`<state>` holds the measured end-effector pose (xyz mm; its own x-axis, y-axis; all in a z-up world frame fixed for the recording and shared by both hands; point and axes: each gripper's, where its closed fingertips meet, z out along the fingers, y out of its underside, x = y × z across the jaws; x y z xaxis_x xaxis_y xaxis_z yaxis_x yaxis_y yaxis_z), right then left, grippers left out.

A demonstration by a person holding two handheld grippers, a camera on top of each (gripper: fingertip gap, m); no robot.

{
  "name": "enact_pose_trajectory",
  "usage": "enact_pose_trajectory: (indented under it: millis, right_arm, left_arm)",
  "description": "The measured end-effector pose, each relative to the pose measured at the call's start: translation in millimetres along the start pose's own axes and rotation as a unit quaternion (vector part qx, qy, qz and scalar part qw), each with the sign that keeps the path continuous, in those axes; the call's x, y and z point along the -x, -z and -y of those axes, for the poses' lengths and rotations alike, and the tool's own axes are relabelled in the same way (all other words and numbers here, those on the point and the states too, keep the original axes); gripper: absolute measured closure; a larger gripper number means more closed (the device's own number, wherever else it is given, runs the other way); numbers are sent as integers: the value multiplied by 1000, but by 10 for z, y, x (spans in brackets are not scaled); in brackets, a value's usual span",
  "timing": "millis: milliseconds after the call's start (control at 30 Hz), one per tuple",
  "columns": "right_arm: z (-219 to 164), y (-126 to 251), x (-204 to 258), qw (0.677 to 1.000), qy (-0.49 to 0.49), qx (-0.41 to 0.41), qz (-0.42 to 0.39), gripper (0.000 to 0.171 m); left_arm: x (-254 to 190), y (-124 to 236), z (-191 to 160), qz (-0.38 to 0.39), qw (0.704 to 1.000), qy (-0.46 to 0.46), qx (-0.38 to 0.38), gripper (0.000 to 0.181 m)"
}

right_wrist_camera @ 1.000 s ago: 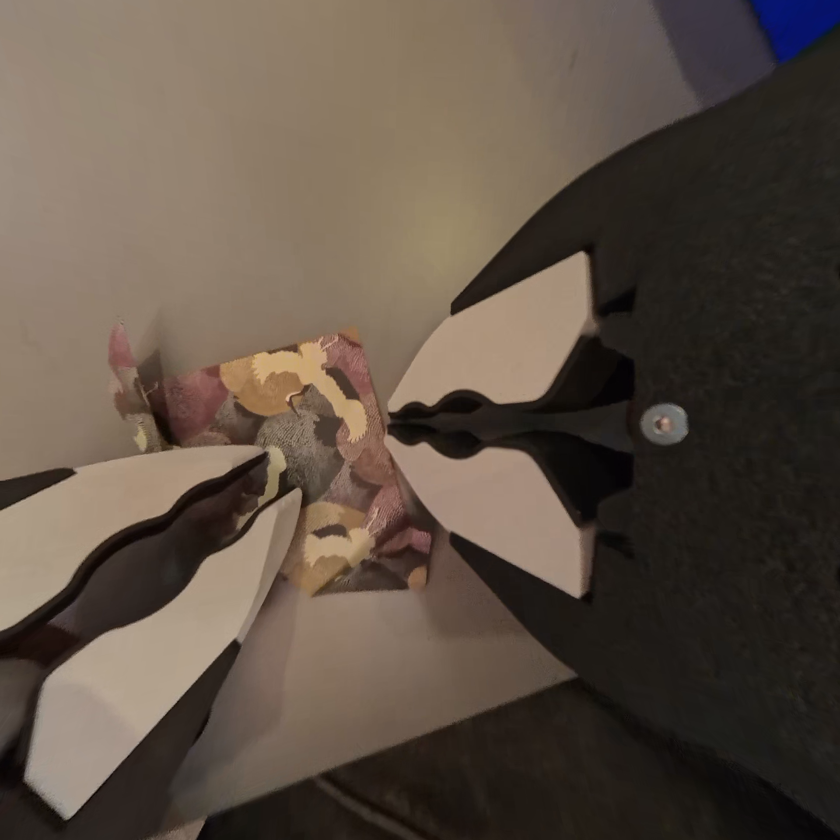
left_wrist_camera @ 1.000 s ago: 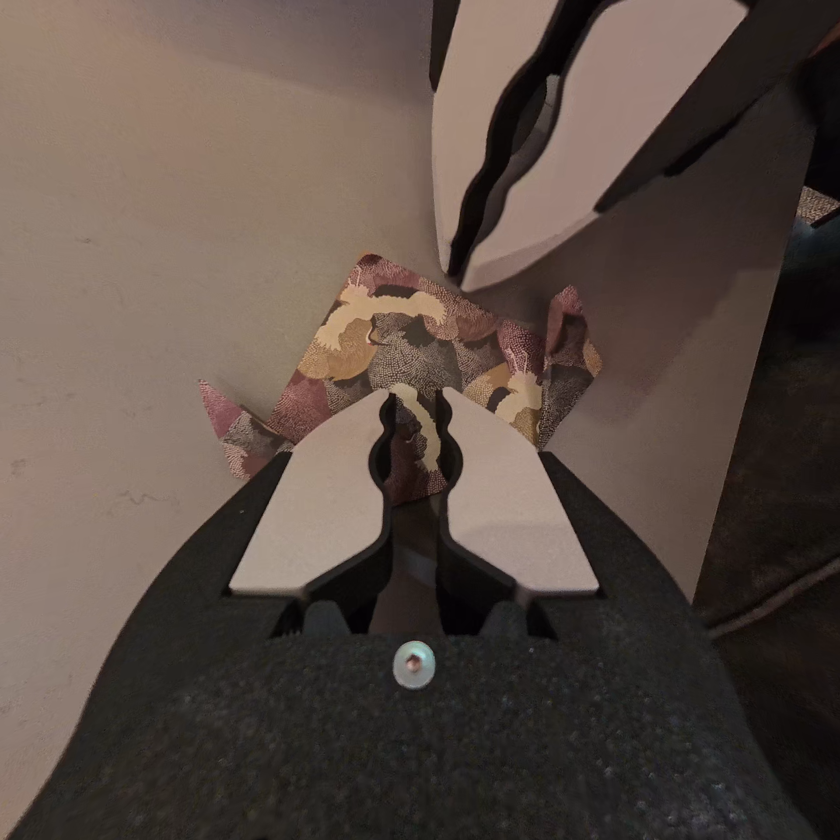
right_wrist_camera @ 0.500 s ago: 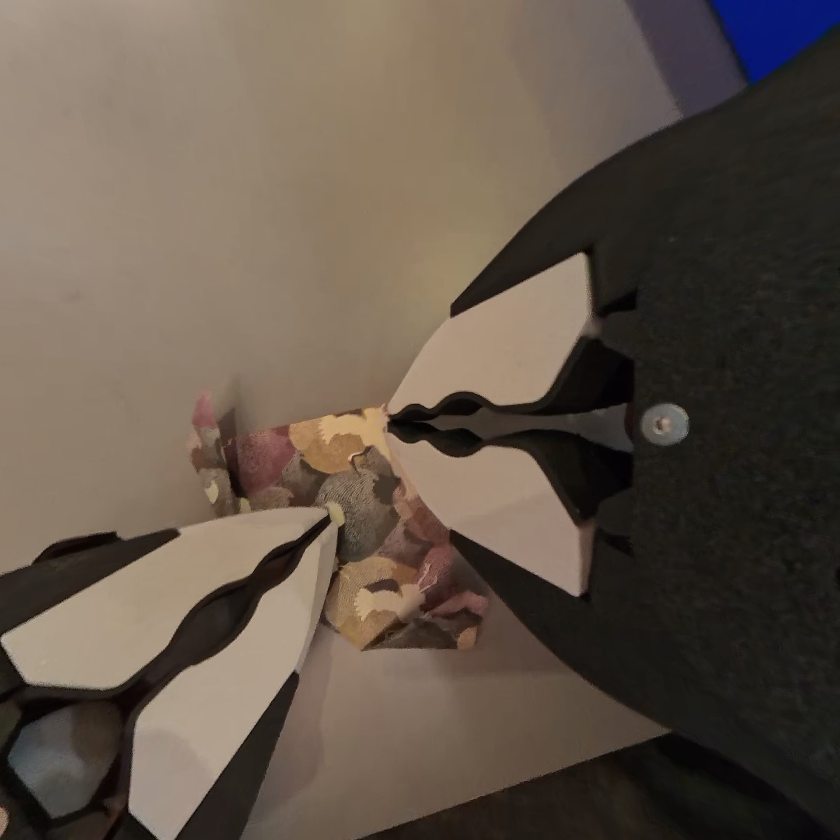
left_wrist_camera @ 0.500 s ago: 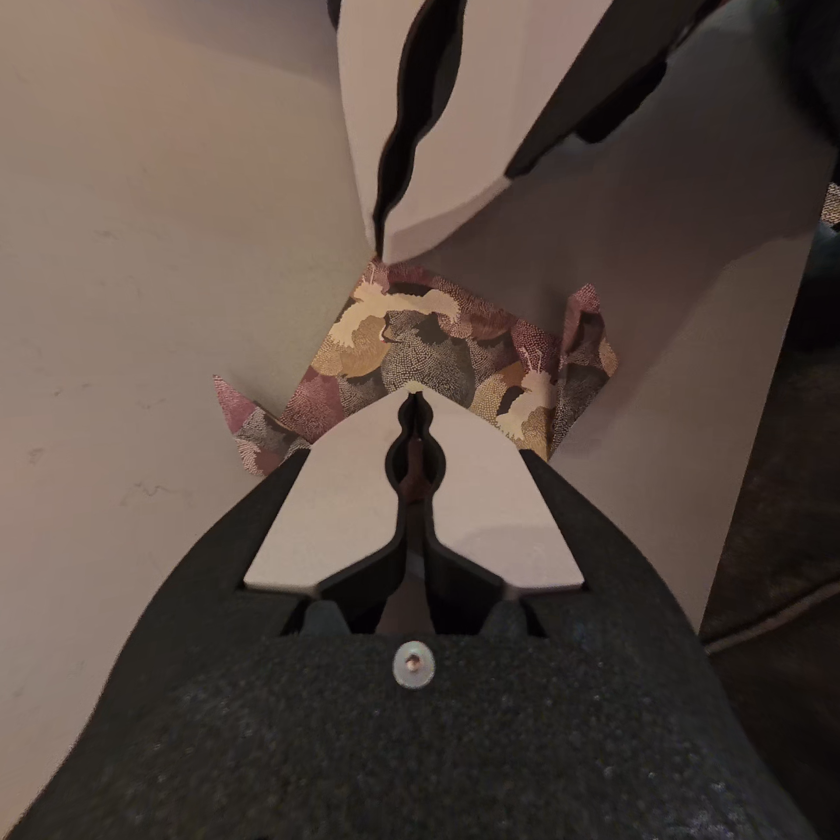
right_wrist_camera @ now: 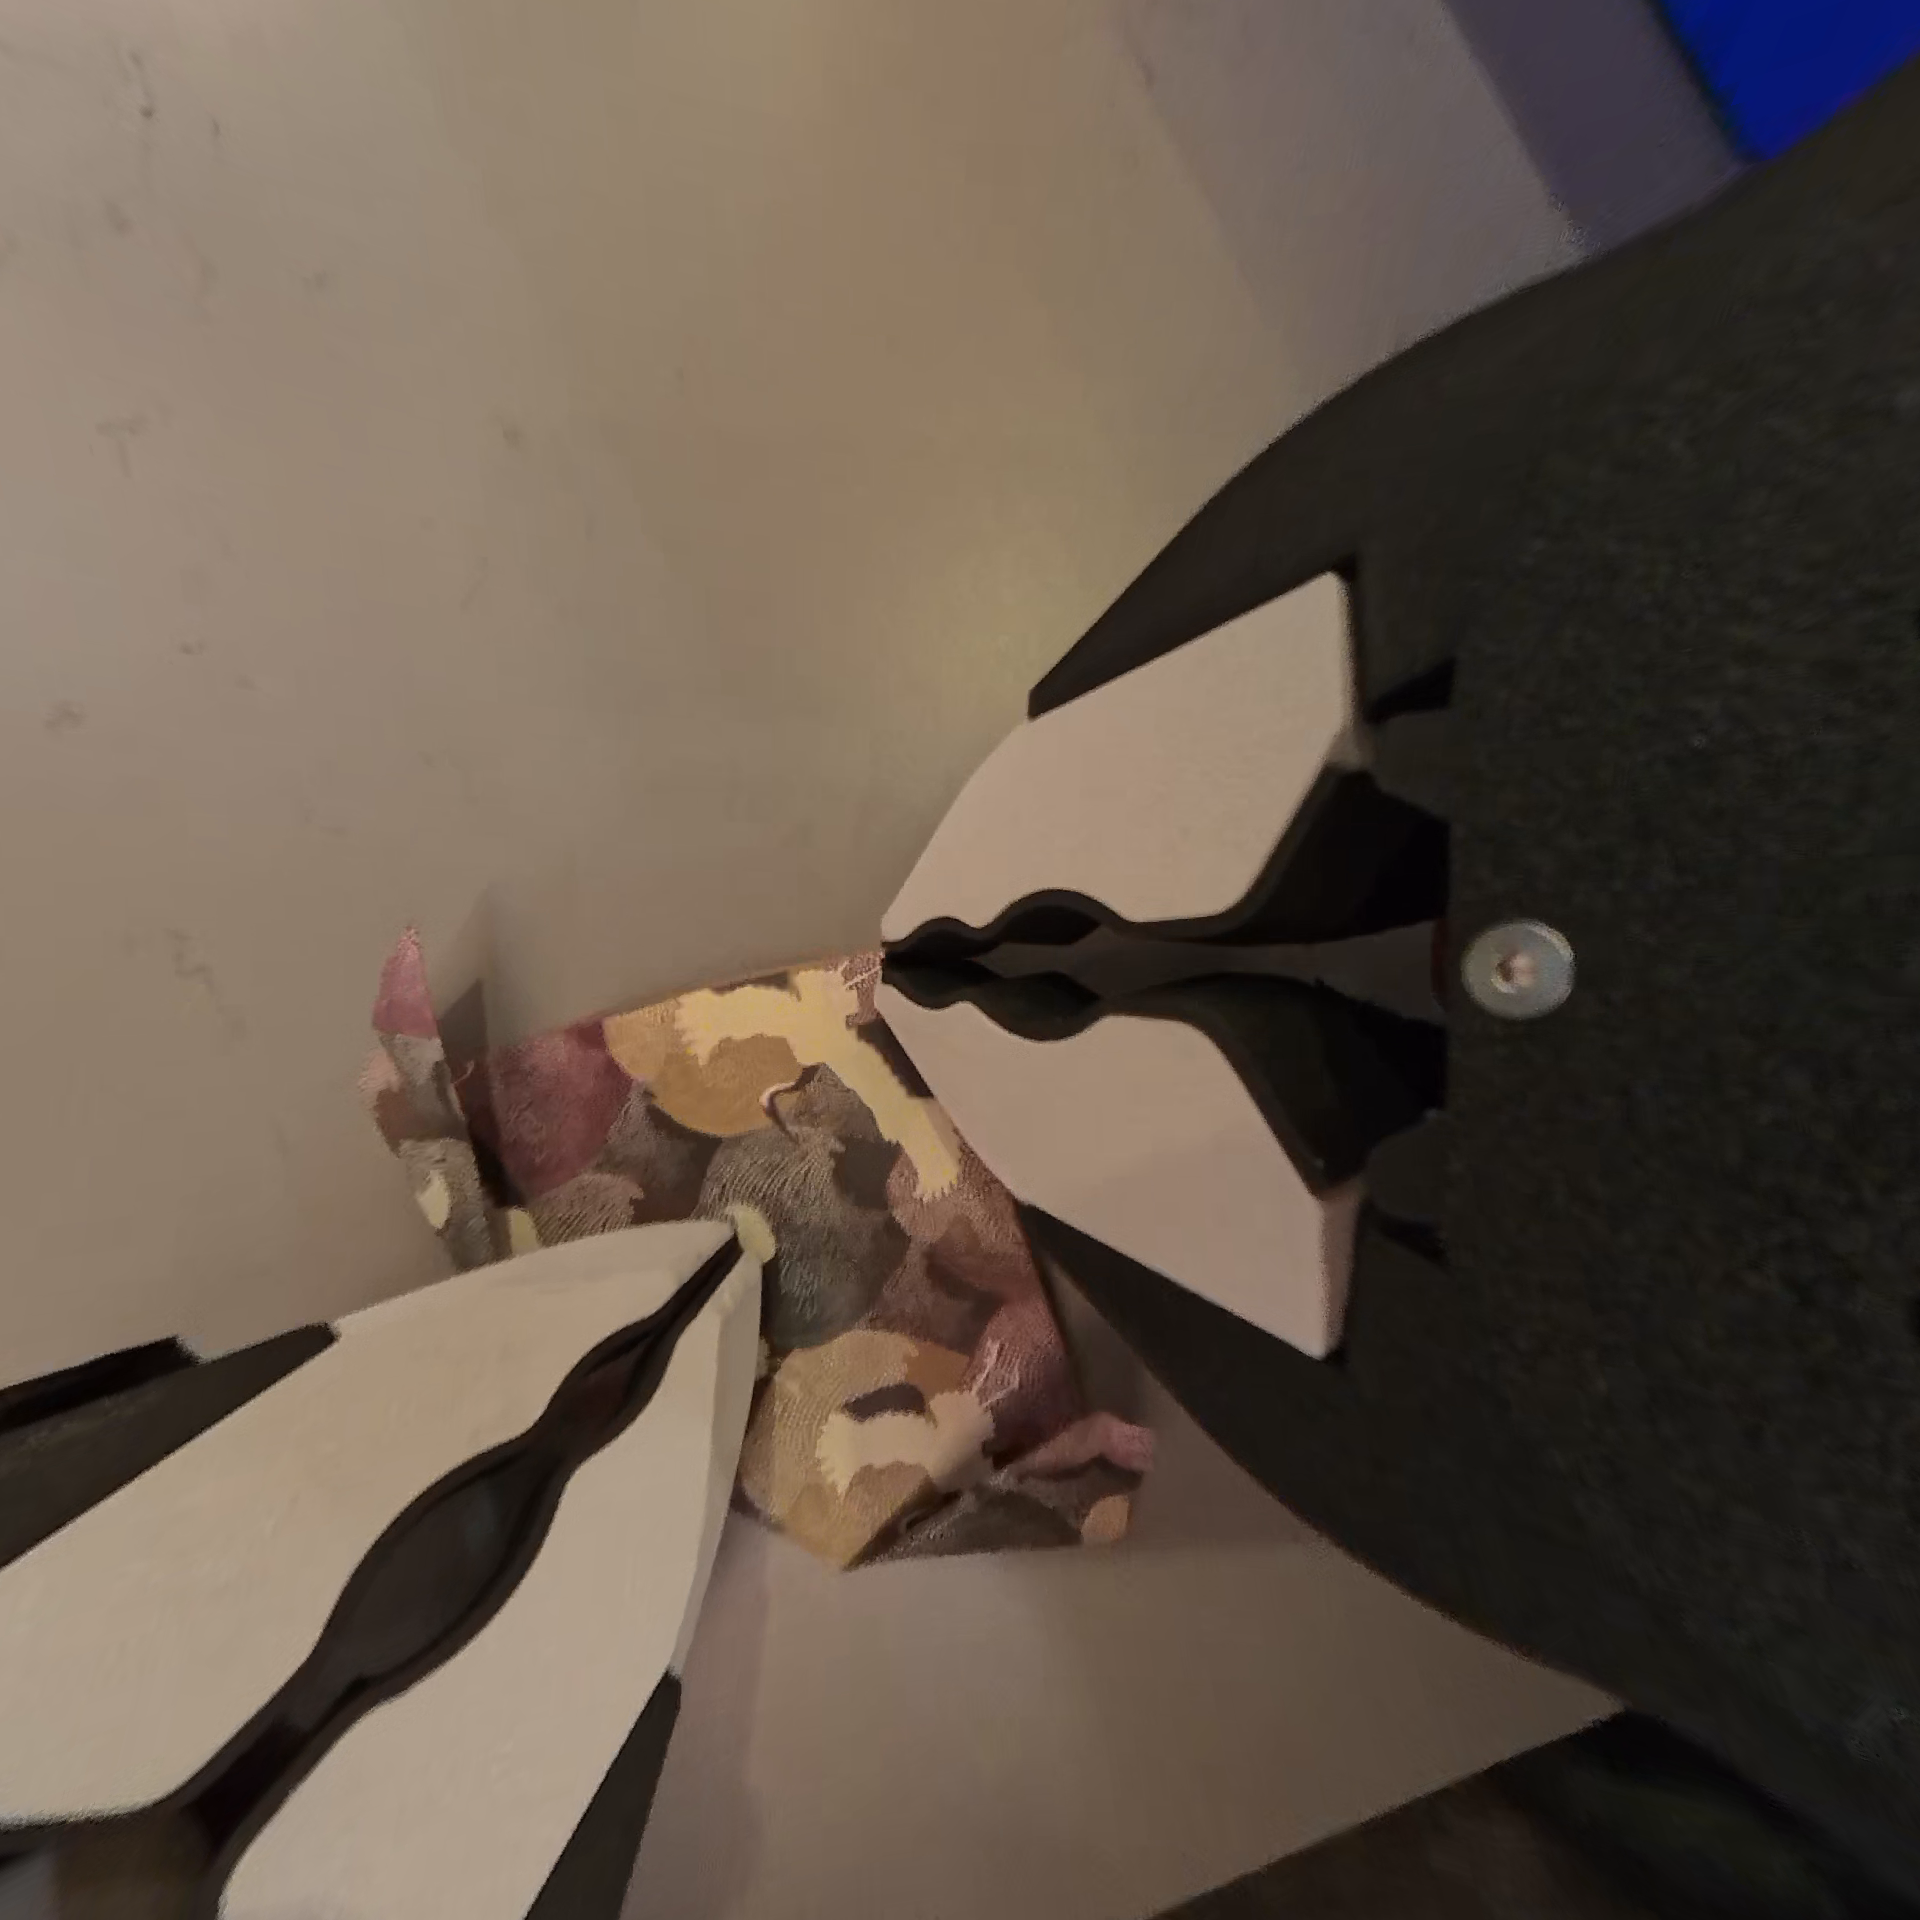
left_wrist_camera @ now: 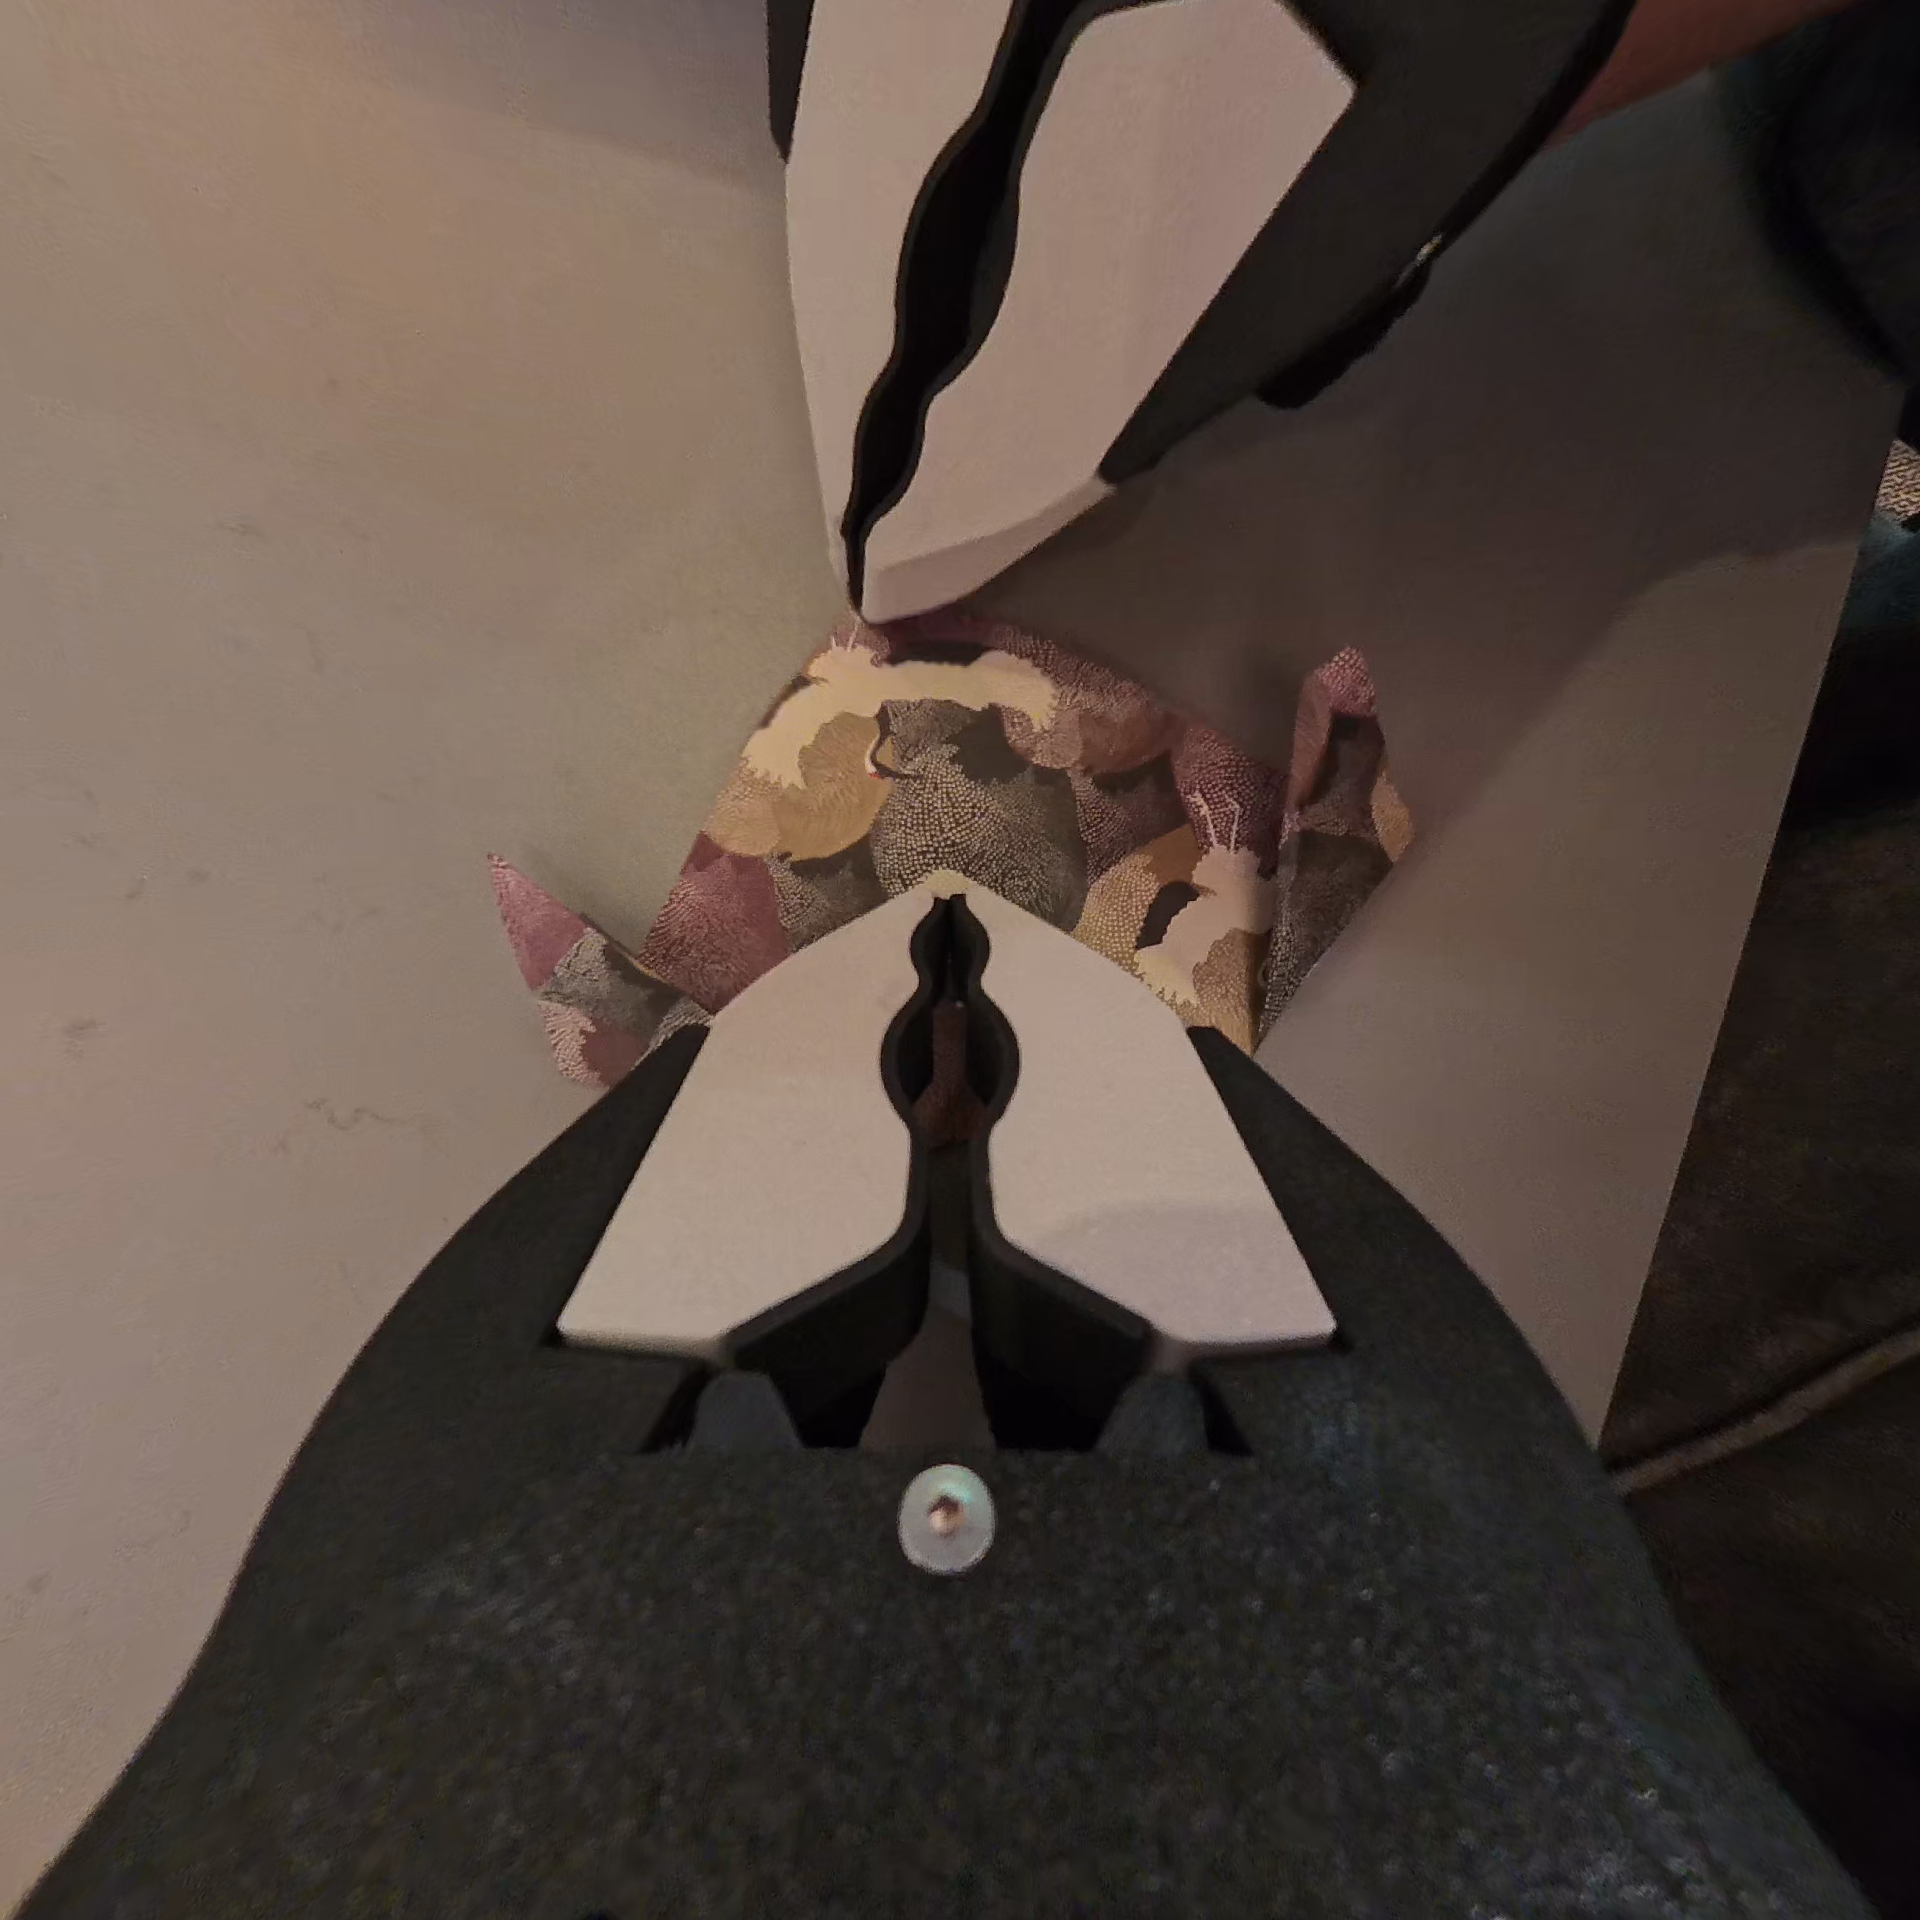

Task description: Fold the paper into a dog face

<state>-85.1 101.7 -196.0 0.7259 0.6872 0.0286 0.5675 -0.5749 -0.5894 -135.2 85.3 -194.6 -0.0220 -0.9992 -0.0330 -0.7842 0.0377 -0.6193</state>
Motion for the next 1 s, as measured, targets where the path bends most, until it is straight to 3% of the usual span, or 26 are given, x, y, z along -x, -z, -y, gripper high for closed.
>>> enact_pose_trajectory:
  millis: [333,467,533,633,1000]
  right_arm:
    - [90,-30,272,993,-14,-50,102,171]
    - [9,59,410,985,56,-59,149,150]
    - [20,33,402,986,87,-61,127,138]
    - [77,-27,352,988,104,-62,96,144]
    - [194,224,370,965,-41,-133,222,143]
  left_arm:
    - [0,0,-2,-2,1000,2,-4,181]
    - [0,0,-2,-4,1000,3,-5,181]
    - [-1,0,-2,-4,1000,1,-4,181]
    - [-1,0,-3,-2,1000,-1,-4,181]
    - [-3,2,-6,-4,1000,1,-5,181]
